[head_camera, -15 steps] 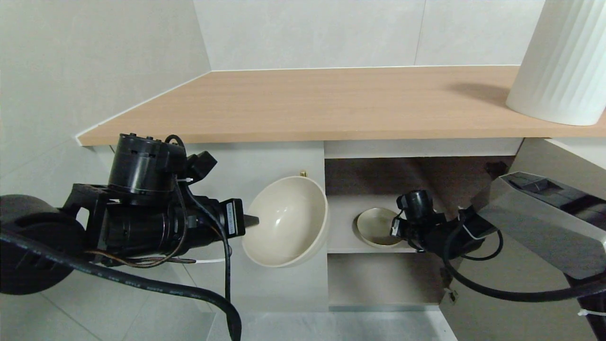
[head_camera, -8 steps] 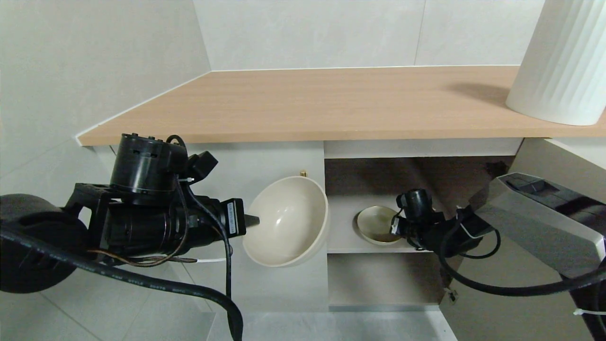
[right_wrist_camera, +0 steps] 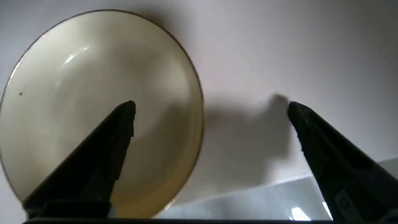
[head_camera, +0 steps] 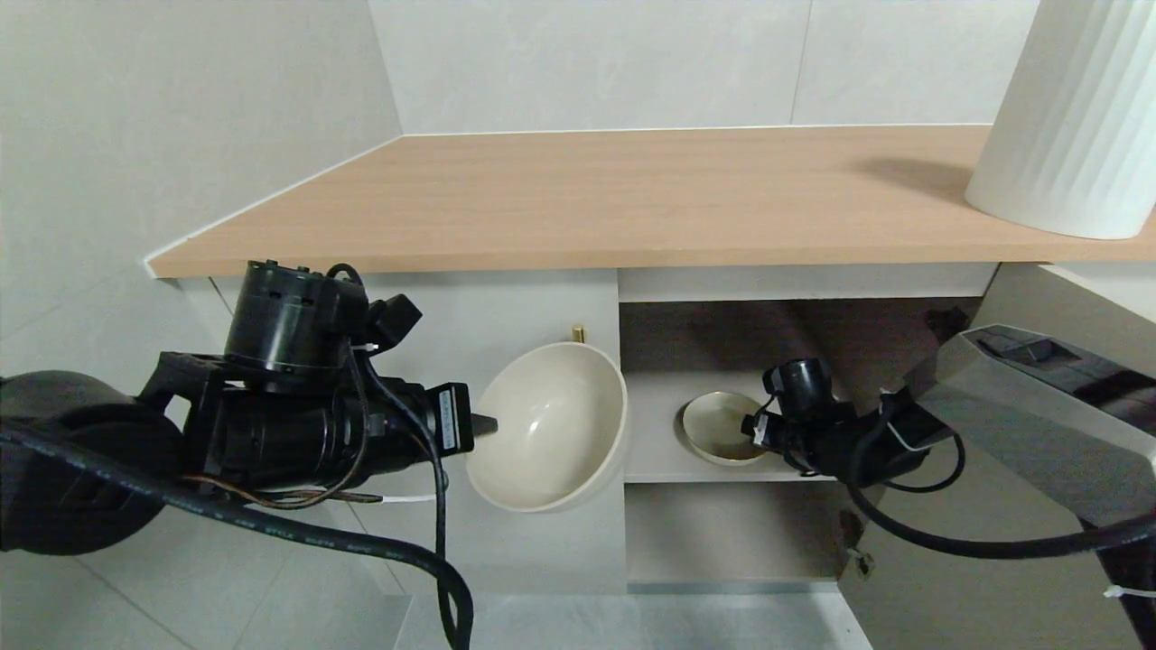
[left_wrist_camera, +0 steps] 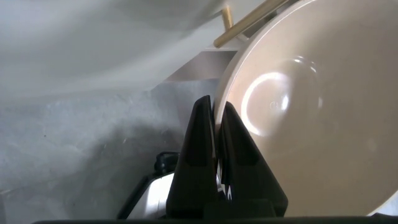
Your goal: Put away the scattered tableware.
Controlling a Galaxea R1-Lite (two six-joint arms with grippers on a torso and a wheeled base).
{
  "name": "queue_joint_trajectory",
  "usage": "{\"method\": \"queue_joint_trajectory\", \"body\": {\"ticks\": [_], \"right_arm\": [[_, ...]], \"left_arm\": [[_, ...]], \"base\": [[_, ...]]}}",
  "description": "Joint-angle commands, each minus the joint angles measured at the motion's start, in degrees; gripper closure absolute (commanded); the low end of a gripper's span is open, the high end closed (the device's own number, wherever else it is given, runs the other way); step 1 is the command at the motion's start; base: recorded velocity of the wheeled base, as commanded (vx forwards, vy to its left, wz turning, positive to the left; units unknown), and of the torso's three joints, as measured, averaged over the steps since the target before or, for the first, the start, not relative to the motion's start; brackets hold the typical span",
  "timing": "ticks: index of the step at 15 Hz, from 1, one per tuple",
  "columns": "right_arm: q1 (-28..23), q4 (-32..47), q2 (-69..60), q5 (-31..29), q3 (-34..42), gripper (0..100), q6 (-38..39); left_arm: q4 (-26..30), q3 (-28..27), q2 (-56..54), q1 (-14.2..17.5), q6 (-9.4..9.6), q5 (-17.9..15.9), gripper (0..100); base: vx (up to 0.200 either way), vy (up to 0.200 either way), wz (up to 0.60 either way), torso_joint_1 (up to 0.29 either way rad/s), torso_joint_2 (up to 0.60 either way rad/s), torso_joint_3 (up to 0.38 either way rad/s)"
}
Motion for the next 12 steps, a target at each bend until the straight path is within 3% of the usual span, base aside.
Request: {"method": "queue_joint_trajectory", "body": {"ticks": [1,4,6,8,12], "right_arm": [[0.3,0.0,-3.2,0.2,2.0,0,0.0],[3.8,0.0,-11.6,3.6,9.6,0,-2.5],[7.8,0.0,-19.7,11.3,17.2,0,-5.8],[11.0,0.0,-23.4,13.9,20.9,0,-7.4],[15.4,-0.5,-26.4,15.2,25.2,0,-10.5]], "left_arm": [[0.0,0.0,1.4,-0.2,0.06,0.1,100],[0.8,0.0,5.1,-2.9,0.06,5.1,100],[1.8,0.0,9.5,-5.8,0.06,10.6,100],[1.7,0.0,11.7,-7.2,0.06,12.4,100],[1.8,0.1,13.5,-8.3,0.06,12.5,100]], "base": [[0.000,0.000,0.00,0.000,0.00,0.000],[0.000,0.000,0.00,0.000,0.00,0.000],[0.000,0.000,0.00,0.000,0.00,0.000],[0.000,0.000,0.00,0.000,0.00,0.000],[0.000,0.000,0.00,0.000,0.00,0.000]]}}
